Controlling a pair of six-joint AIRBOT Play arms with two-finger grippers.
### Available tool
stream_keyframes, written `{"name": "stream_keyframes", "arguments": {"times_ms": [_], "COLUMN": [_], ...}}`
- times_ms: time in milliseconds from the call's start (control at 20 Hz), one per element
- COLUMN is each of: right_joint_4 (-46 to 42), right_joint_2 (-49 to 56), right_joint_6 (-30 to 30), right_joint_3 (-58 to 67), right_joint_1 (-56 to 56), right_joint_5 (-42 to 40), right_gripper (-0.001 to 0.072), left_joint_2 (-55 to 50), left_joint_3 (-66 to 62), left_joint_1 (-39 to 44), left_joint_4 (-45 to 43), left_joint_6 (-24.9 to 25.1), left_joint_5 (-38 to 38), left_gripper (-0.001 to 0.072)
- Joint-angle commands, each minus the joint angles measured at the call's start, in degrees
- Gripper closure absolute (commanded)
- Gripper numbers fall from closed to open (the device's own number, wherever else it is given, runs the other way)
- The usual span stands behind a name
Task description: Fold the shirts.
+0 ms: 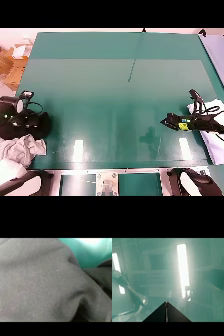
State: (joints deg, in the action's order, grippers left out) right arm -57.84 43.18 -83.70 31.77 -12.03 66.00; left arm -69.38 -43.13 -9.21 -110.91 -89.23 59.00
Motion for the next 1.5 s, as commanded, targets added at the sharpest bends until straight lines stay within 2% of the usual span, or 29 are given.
{"name": "stream_keyframes", "arguments": {"times_ms": [0, 150, 400, 500, 600, 750, 800, 850, 900, 950, 1050, 1100, 1150, 1200, 1250, 1350, 1450], "right_joint_4": [0.0, 0.0, 0.0, 0.0, 0.0, 0.0, 0.0, 0.0, 0.0, 0.0, 0.0, 0.0, 0.0, -0.1, -0.2, -0.2, -0.3], "right_joint_2": [0.0, 0.0, 0.0, 0.0, 0.0, 0.0, 0.0, 0.0, 0.0, 0.0, 0.0, 0.0, 0.0, 0.2, 0.7, 2.3, 4.8], "right_joint_6": [0.0, 0.0, 0.0, 0.0, 0.0, 0.0, 0.0, 0.0, 0.0, 0.0, 0.0, 0.0, 0.0, 0.0, 0.0, -0.1, -0.9], "right_joint_3": [0.0, 0.0, 0.0, 0.0, 0.0, 0.0, 0.0, 0.0, 0.0, 0.0, 0.0, 0.0, 0.0, -0.1, -0.4, -1.6, -3.5], "right_joint_1": [0.0, 0.0, 0.0, 0.0, 0.0, 0.0, 0.0, 0.0, 0.0, 0.0, 0.0, 0.0, 0.0, 0.0, 0.0, 0.0, 0.0], "right_joint_5": [0.0, 0.0, 0.0, 0.0, 0.0, 0.0, 0.0, 0.0, 0.0, 0.0, -0.9, -1.4, -1.8, -2.8, -3.8, -4.9, -5.3], "right_gripper": [0.0692, 0.0692, 0.0692, 0.0692, 0.0692, 0.0692, 0.0692, 0.0692, 0.0691, 0.0685, 0.0677, 0.0627, 0.0505, 0.0349, 0.0289, 0.0284, 0.0285], "left_joint_2": [-0.1, 0.7, 3.4, 3.3, 2.1, -4.9, -7.6, -10.1, -11.8, -12.2, -12.1, -12.1, -12.1, -12.1, -12.2, -12.2, -12.3], "left_joint_3": [-6.1, -15.3, -27.3, -29.3, -29.3, -29.3, -29.3, -29.4, -29.7, -30.2, -33.2, -35.2, -36.8, -37.1, -36.7, -33.4, -27.5], "left_joint_1": [-0.5, 4.1, 27.0, 36.2, 43.0, 47.6, 47.9, 47.8, 47.7, 46.9, 43.1, 40.5, 37.3, 34.0, 31.1, 26.2, 23.2], "left_joint_4": [7.5, 17.0, 18.8, 19.1, 21.5, 29.6, 33.2, 35.7, 36.3, 35.7, 32.4, 30.3, 29.6, 29.9, 30.4, 34.2, 41.3], "left_joint_6": [3.9, 7.0, 5.4, 3.5, 3.7, 3.8, 3.8, 3.7, 3.7, 3.7, 3.7, 3.7, 3.7, 3.7, 3.7, 3.8, 5.0], "left_joint_5": [4.8, 9.9, 8.4, 2.8, -5.0, -13.6, -15.2, -16.3, -15.6, -13.8, -5.6, -0.3, 4.8, 8.7, 11.3, 12.2, 6.7], "left_gripper": [0.0675, 0.0676, 0.0677, 0.0677, 0.0677, 0.0671, 0.0484, 0.0063, -0.0013, -0.0013, -0.0013, -0.0013, -0.0013, -0.0013, -0.0013, -0.0013, -0.0013]}}
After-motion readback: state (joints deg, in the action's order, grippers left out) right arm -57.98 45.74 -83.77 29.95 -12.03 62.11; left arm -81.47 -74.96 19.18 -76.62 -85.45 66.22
